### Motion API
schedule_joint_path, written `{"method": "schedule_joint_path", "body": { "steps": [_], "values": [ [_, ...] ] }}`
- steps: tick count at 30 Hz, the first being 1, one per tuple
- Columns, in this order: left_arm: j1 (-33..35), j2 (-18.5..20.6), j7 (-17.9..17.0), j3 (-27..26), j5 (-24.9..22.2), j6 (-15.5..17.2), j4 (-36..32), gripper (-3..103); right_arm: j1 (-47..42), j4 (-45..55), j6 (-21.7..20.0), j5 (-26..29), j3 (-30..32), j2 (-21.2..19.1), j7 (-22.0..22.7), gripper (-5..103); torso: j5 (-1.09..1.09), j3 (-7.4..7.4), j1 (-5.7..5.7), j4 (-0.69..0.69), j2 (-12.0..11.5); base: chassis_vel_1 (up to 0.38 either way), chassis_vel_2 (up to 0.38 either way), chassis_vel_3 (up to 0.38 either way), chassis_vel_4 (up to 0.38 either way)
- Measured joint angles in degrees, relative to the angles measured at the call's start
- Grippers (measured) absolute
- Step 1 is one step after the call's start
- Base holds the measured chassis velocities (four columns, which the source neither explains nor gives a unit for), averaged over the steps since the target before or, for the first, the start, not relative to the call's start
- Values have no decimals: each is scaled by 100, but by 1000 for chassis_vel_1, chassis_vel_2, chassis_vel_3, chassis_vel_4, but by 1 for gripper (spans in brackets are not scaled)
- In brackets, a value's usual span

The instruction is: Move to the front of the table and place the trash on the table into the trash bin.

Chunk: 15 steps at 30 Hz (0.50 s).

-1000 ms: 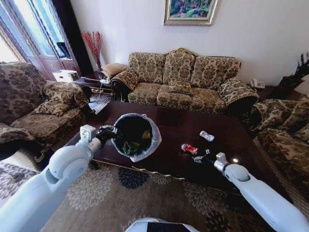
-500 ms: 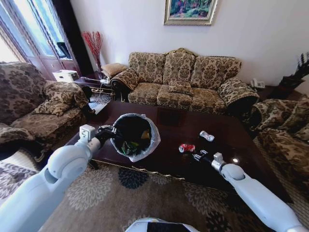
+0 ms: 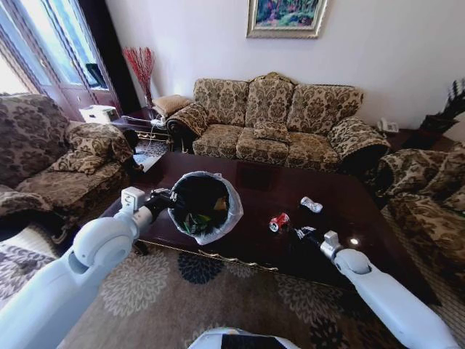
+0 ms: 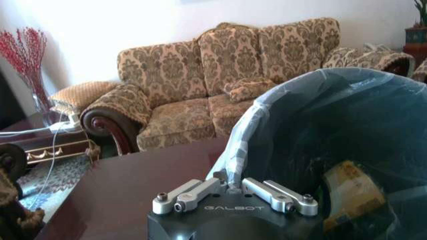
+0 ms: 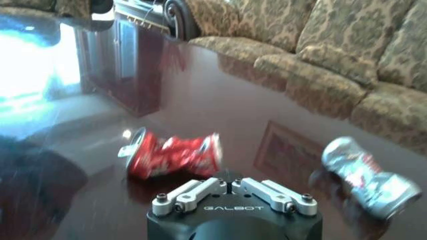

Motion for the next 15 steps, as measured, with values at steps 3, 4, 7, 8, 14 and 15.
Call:
{"method": "schedule_joint_path", "body": {
  "steps": [3, 4, 7, 8, 14, 15],
  "values": [
    [1, 3, 4, -15, 0, 0, -3, 0, 46, 169, -106, 251, 14, -42, 149, 6, 0, 0, 0, 0, 0, 0, 0, 0, 0],
    [-1, 3, 8, -15, 0, 0, -3, 0, 72, 237, -160, 378, -15, -42, 249, 12, 0, 0, 0, 0, 0, 0, 0, 0, 0],
    [-6, 4, 10, -15, 0, 0, -3, 0, 103, 364, -301, 611, -94, -20, 494, 17, -1, 0, 0, 0, 0, 0, 0, 0, 0],
    [-14, 11, 16, -10, 1, -1, -1, 0, 130, 546, -522, 965, -257, 81, 1002, 22, 2, 0, 0, 0, 0, 0, 0, 0, 0],
    [-19, 31, 46, -3, 4, -6, 11, 0, 310, 437, -631, 1091, -593, 458, 1621, 44, 0, 0, 0, 1, 0, 0, 0, 0, 0],
    [-18, 33, 51, -3, 5, -7, 12, 0, 344, 381, -623, 1053, -631, 509, 1652, 44, 0, 0, 0, 1, 0, 0, 0, 0, 0]
  ]
}}
